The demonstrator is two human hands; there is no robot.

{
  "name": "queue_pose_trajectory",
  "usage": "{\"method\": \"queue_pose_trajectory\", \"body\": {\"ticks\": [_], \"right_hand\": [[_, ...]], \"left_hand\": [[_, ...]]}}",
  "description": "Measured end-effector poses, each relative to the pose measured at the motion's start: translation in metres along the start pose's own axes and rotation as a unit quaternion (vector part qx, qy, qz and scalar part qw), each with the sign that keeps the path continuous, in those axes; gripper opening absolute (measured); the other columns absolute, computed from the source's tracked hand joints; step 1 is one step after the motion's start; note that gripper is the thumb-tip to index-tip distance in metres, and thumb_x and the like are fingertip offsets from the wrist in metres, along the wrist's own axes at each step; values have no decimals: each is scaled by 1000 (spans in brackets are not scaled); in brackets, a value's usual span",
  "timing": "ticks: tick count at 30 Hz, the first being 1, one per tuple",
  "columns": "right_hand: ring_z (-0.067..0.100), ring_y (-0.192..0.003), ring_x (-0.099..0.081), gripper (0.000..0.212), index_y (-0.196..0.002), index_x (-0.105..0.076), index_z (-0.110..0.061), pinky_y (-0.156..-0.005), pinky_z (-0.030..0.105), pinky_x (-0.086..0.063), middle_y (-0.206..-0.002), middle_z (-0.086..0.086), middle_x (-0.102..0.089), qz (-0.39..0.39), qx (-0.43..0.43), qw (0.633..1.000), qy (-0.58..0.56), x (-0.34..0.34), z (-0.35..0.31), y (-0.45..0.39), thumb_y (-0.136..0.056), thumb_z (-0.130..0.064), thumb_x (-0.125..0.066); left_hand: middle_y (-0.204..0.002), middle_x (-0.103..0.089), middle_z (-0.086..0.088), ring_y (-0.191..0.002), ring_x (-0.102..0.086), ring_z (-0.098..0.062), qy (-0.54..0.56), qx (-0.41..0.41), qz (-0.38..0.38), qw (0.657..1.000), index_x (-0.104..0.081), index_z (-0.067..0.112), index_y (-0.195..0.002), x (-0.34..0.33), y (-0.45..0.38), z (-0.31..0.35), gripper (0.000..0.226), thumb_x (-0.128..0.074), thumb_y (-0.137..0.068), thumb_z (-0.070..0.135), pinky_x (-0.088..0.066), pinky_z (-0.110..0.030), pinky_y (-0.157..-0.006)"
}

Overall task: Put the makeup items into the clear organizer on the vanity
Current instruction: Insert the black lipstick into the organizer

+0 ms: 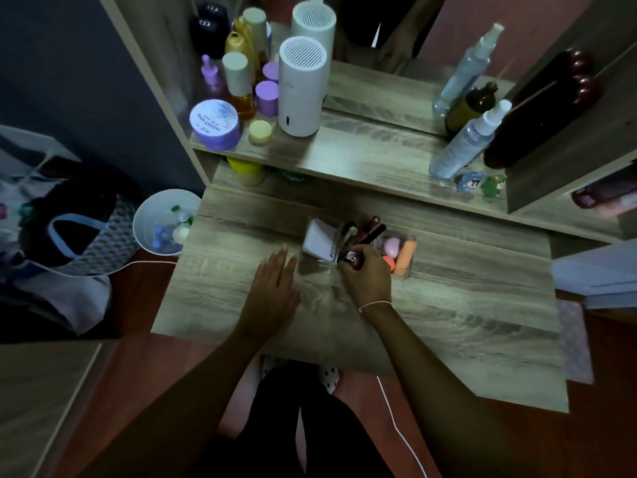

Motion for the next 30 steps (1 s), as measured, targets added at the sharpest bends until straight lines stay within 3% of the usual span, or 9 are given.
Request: {"method": "queue_pose_trajectory", "body": {"ticks": [5, 10, 15, 19, 23, 25, 27, 29, 30], "right_hand": [[27, -86, -64, 30, -107, -65, -11, -81, 39, -52, -95, 14, -68, -5, -15, 1000, 14, -5, -2, -1, -77, -11, -70], [26, -83, -63, 30, -107, -65, -12, -79, 41, -53, -87, 11, -69, 2, -22, 1000, 7, -6, -2, 2, -77, -11, -70], [24, -83, -64, 31, -109, -62, -11, -78, 36, -52, -93, 11, -69, -3, -14, 1000, -15, -2, 0, 4, -78, -9, -70], [16, -74, -62, 24, -102, -64, -13, -72, 32, -52, -82, 2, -67, 28, -12, 999, -39, 5, 4, 13, -79, -7, -67], [10, -69, -59, 20, -101, -66, -15, -68, 19, -44, -79, -2, -65, 113, -24, 990, -77, 19, 9, 17, -83, -7, -62], [3, -68, -57, 22, -106, -65, -15, -70, 14, -46, -83, -3, -64, 124, -23, 988, -88, 25, 9, 14, -85, -9, -63], [-2, -69, -55, 29, -113, -63, -13, -66, 0, -41, -83, -3, -61, 125, -25, 987, -99, 29, 8, 7, -85, -11, -66], [1, -67, -56, 33, -117, -61, -13, -63, 2, -40, -80, -2, -61, 126, -30, 986, -109, 32, 6, 0, -85, -13, -68], [7, -68, -59, 35, -118, -60, -12, -66, 9, -44, -78, 0, -62, 125, -34, 984, -119, 32, 4, -4, -84, -13, -68]], "left_hand": [[-147, -33, -30, -136, -34, -44, 12, 4, 6, 1000, -38, -1, -138, 3, -3, -5, 61, -50, -88, 31, -30, -58, -110], [-149, -31, -29, -137, -33, -42, 17, 4, 0, 1000, -38, 0, -139, 4, -6, -6, 62, -37, -90, 38, -31, -57, -111], [-151, -29, -27, -138, -31, -40, 21, 5, 5, 1000, -36, 3, -140, 0, -10, -8, 63, -32, -93, 44, -29, -56, -112], [-152, -28, -25, -140, -28, -38, 48, 24, 29, 998, -36, 3, -140, -2, -8, -5, 63, -30, -93, 45, -29, -57, -112], [-152, -26, -25, -141, -25, -36, 66, 2, 63, 996, -33, 4, -141, -2, -4, 2, 63, -27, -96, 48, -27, -56, -113], [-153, -25, -25, -142, -22, -35, 59, -25, 76, 995, -31, 6, -143, -1, -8, 9, 61, -32, -95, 44, -26, -57, -113], [-154, -24, -23, -143, -19, -34, 50, -47, 89, 994, -30, 6, -144, 1, -16, 19, 60, -36, -95, 41, -24, -55, -114], [-153, -25, -23, -143, -17, -33, 32, -78, 101, 991, -31, 6, -143, 3, -26, 31, 60, -36, -96, 42, -19, -52, -115], [-153, -24, -23, -143, -16, -33, 18, -92, 103, 990, -31, 5, -144, 4, -30, 36, 61, -36, -96, 42, -16, -50, -115]]}}
Point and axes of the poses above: each hand's wrist, its own y-axis away from the middle knuckle, its own x-axis out of the back of the hand, z = x × y, the point moved 1 cm from there along -y, towards the middle knuckle
